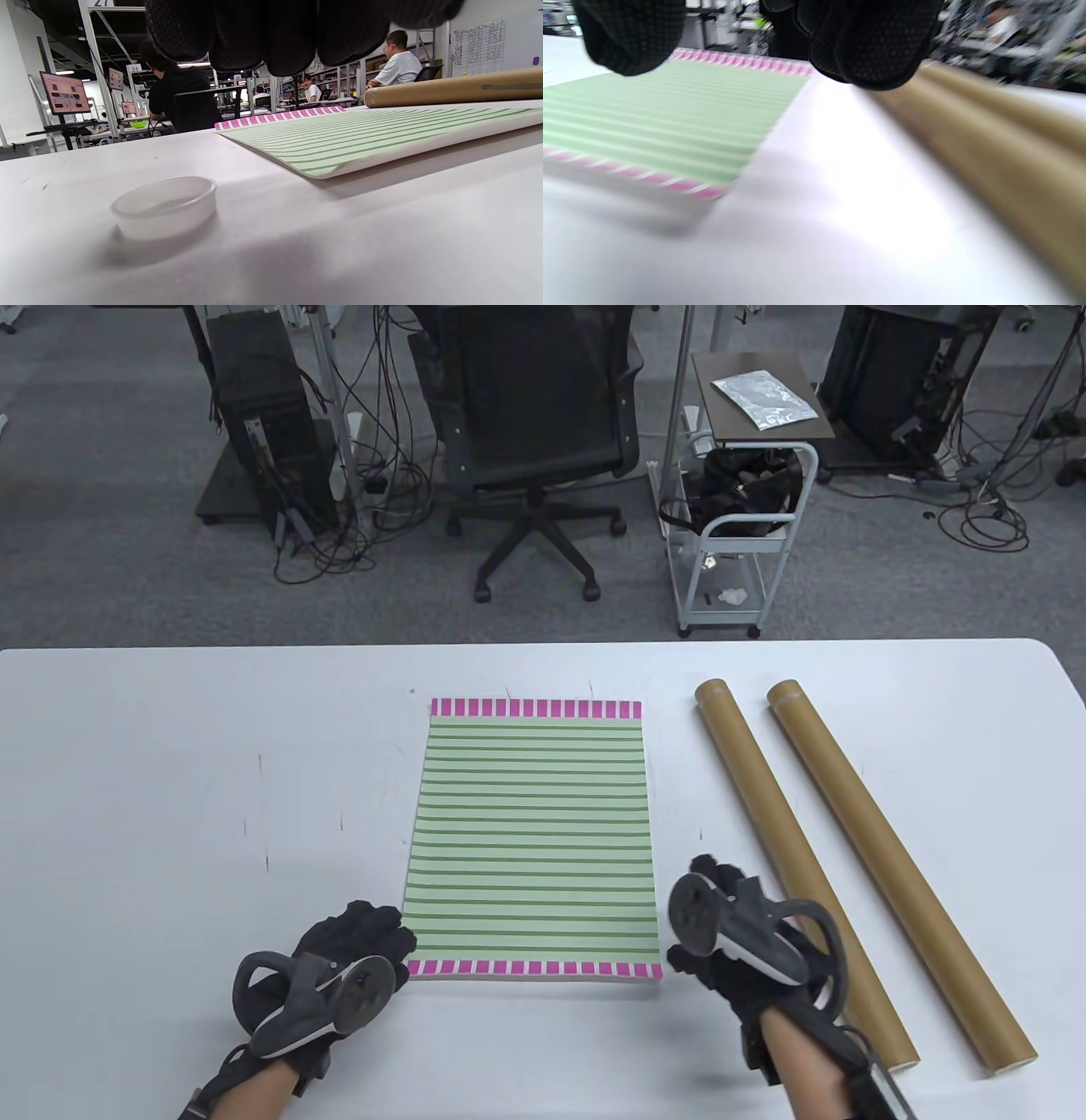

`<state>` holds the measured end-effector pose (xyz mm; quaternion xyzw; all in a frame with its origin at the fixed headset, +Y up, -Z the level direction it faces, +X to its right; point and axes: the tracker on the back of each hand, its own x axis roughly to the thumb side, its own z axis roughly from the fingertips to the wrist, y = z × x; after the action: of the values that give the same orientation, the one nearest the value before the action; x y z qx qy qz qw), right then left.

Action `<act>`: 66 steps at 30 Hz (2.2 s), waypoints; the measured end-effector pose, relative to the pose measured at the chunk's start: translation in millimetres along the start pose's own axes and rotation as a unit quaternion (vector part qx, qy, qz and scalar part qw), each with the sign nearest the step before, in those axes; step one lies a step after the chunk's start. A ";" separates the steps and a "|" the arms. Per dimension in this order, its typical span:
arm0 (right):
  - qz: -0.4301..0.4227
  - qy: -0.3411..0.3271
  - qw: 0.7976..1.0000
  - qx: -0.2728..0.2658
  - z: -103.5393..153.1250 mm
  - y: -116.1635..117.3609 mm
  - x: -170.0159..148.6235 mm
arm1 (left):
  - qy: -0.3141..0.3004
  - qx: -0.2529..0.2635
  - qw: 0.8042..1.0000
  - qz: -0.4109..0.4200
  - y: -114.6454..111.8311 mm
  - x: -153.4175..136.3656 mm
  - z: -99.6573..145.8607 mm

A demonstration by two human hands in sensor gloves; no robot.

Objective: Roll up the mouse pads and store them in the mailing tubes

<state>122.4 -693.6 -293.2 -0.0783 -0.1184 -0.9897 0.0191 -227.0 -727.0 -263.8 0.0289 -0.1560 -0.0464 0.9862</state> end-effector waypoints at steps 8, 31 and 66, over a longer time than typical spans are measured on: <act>0.035 -0.048 0.994 0.091 -18.1 52.0 37.5 | -0.033 -0.047 0.997 0.052 1.1 13.5 -2.2; 0.017 -0.041 0.998 -0.047 -30.0 59.9 33.5 | -0.028 -0.144 0.979 -0.143 -17.7 83.3 -66.0; -0.007 -0.151 0.988 0.033 11.7 73.9 35.8 | -0.094 -0.148 0.984 -0.024 -26.4 76.5 -12.7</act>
<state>93.0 -763.3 -259.1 -0.2256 -0.1530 -0.9621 -0.0037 -152.8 -760.4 -254.4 -0.1184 -0.2387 -0.0951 0.9591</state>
